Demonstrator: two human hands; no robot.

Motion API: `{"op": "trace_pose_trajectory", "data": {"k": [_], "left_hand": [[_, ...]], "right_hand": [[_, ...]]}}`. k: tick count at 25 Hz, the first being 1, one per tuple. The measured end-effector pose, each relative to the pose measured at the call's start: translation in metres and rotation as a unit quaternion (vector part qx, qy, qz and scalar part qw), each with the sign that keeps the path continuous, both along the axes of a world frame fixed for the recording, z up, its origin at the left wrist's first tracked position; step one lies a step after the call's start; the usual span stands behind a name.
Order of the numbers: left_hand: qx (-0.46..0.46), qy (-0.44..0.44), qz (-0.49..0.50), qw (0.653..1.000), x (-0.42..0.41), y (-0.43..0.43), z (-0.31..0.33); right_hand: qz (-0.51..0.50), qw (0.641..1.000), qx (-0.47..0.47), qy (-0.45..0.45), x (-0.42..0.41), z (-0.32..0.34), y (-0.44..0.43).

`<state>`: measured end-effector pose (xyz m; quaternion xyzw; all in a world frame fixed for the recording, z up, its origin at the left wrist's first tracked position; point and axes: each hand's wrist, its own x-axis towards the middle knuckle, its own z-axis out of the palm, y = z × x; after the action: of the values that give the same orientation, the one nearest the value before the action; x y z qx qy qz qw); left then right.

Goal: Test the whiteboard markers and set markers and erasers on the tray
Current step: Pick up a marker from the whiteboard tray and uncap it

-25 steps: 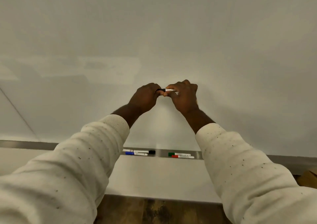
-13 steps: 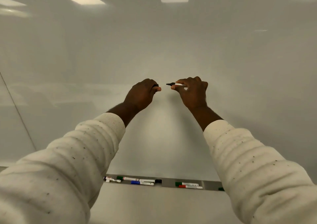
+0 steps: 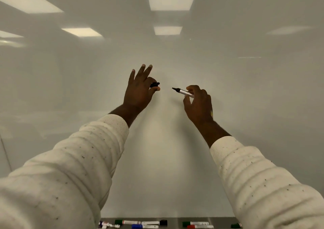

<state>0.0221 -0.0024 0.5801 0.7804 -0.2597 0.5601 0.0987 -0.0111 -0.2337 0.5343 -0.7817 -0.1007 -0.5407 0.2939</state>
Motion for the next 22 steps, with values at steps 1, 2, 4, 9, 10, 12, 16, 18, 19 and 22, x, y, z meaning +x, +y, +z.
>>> {"op": "trace_pose_trajectory", "data": {"k": [1,2,4,9,10,12,16,18,19,22], "left_hand": [[0.003,-0.003,0.000,1.000,0.004,0.000,0.005],[0.005,0.000,-0.001,1.000,0.007,-0.002,0.010],[0.010,0.012,0.002,1.000,0.014,-0.005,0.017],[0.040,0.004,0.036,0.999,0.034,-0.014,0.027],[0.038,0.006,0.038,0.999,0.039,-0.017,0.027],[0.027,0.018,0.039,0.999,0.050,-0.023,0.028],[0.002,0.015,0.030,0.999,0.065,-0.034,0.028],[-0.009,0.002,0.019,1.000,0.069,-0.034,0.027],[-0.011,-0.005,0.016,1.000,0.072,-0.034,0.026],[-0.010,-0.016,0.012,1.000,0.076,-0.031,0.025]], "right_hand": [[0.003,1.000,0.006,0.002,0.000,0.004,-0.001],[0.002,1.000,0.003,0.004,0.001,0.008,-0.002],[-0.005,1.000,-0.010,-0.002,0.005,0.014,-0.005],[-0.014,0.998,-0.001,-0.069,0.018,0.022,-0.006],[-0.018,0.996,0.002,-0.086,0.021,0.024,-0.007],[-0.014,0.994,0.012,-0.108,0.025,0.029,-0.007],[-0.019,0.992,0.025,-0.126,0.034,0.042,-0.011],[-0.023,0.992,0.028,-0.123,0.039,0.045,-0.012],[-0.023,0.992,0.031,-0.117,0.042,0.046,-0.012],[-0.028,0.994,0.037,-0.099,0.050,0.046,-0.007]]}}
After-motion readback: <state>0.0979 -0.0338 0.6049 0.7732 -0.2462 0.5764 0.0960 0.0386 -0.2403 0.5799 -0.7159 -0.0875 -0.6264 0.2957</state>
